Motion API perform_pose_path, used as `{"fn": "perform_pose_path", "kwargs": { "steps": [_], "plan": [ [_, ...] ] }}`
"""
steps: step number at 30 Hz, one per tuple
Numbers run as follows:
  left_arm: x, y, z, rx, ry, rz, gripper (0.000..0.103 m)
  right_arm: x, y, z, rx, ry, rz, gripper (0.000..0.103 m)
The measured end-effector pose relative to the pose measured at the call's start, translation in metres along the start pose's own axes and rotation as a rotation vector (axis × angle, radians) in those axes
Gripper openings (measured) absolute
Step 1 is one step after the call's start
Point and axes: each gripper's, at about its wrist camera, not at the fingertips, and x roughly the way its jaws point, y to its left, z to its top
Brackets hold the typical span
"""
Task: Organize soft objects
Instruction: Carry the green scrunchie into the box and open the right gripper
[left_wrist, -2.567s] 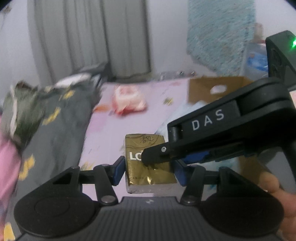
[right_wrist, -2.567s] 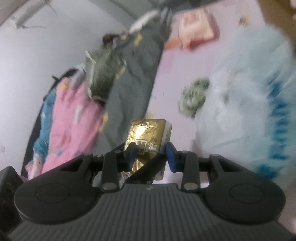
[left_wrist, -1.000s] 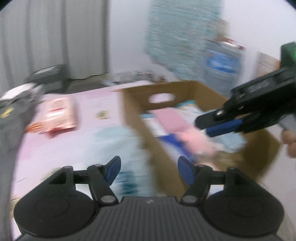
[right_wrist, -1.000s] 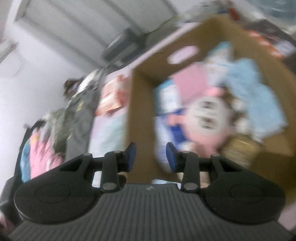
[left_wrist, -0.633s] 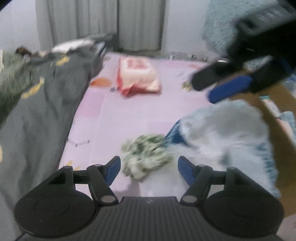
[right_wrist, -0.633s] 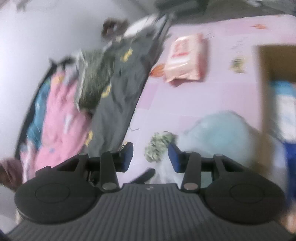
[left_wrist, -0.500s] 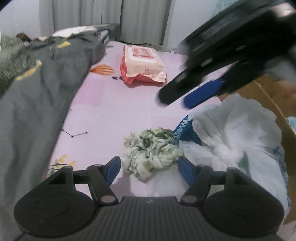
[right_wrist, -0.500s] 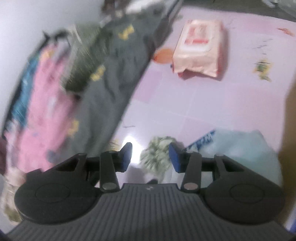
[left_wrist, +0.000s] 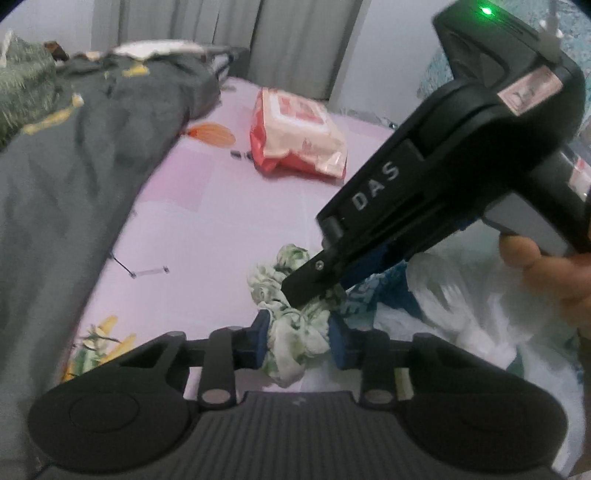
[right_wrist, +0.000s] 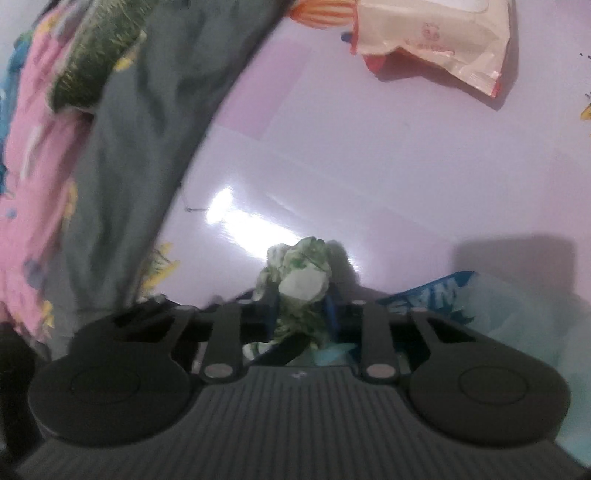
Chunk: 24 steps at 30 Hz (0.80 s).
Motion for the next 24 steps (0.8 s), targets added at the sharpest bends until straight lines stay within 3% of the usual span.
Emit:
{"fn": "perform_pose_path", "kwargs": {
  "steps": [6,11,16,20,24],
  "plan": [
    [-0.061,-0.032,0.014,0.063,-0.125,-0.009,0.033,-0.062,0.010,-0.026,-0.008,-0.147,0.094,0.017],
    [-0.108,-0.103,0.013,0.183,-0.201,-0.109,0.033,-0.151,0.002,-0.088,0.007,-0.347,0.159,0.017],
    [-0.105,-0.197,-0.027,0.332,-0.102,-0.294,0.033,-0.219,-0.057,-0.205,0.159,-0.514,0.146,0.017],
    [-0.091,-0.266,-0.058,0.446,-0.015,-0.406,0.033,-0.237,-0.120,-0.309,0.378,-0.577,0.122,0.017],
    [-0.085,-0.320,-0.069,0.512,-0.003,-0.484,0.034,-0.253,-0.160,-0.385,0.528,-0.656,0.090,0.017]
  ]
}}
